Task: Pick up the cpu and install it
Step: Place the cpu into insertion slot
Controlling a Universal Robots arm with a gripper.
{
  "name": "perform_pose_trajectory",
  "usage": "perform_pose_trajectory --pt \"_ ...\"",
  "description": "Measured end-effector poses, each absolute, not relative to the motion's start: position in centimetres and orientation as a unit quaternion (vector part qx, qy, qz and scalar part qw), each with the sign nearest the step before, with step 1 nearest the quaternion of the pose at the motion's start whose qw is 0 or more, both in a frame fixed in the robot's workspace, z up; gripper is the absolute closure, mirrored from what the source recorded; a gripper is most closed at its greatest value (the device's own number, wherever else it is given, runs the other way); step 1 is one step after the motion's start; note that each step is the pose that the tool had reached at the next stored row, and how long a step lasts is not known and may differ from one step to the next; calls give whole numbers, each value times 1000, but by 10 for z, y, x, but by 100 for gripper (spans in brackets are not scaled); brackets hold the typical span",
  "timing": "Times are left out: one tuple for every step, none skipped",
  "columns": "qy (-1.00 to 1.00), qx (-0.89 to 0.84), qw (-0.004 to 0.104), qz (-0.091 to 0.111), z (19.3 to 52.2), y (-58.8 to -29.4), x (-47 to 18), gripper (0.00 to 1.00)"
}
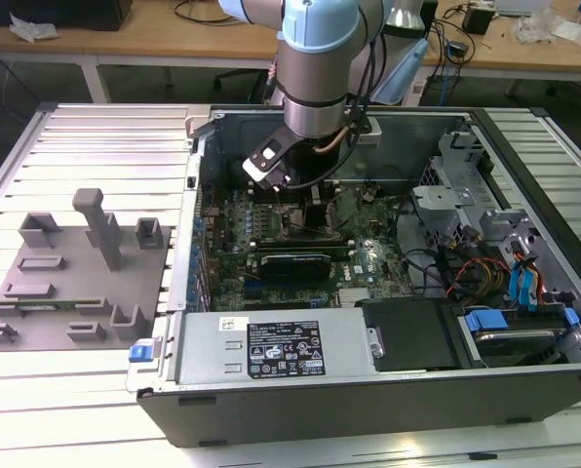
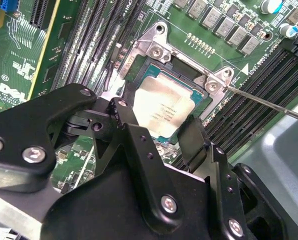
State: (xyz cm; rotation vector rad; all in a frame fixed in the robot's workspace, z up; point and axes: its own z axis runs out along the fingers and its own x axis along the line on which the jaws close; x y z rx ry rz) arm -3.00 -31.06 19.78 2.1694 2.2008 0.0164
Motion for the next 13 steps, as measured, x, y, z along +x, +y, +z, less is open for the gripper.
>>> perform_pose_trajectory --pt "712 702 26 5 198 -311 -30 38" --pt "712 702 26 5 198 -311 -30 31" --pt "712 702 26 5 198 -311 -30 31" --pt "712 702 26 5 198 -311 -30 31" --pt "712 702 26 5 198 -311 -30 31" --pt "712 702 26 5 199 -311 -30 31" --pt "712 702 26 5 202 -311 -30 31" --pt "712 702 26 5 205 -311 -30 31" --pt "712 702 26 5 205 -311 -30 31" --pt "712 702 26 5 205 -311 -30 31" --pt "712 702 26 5 205 -311 -30 31" --pt "712 702 26 5 205 -311 -30 31" --pt "712 702 26 5 205 -311 -30 31"
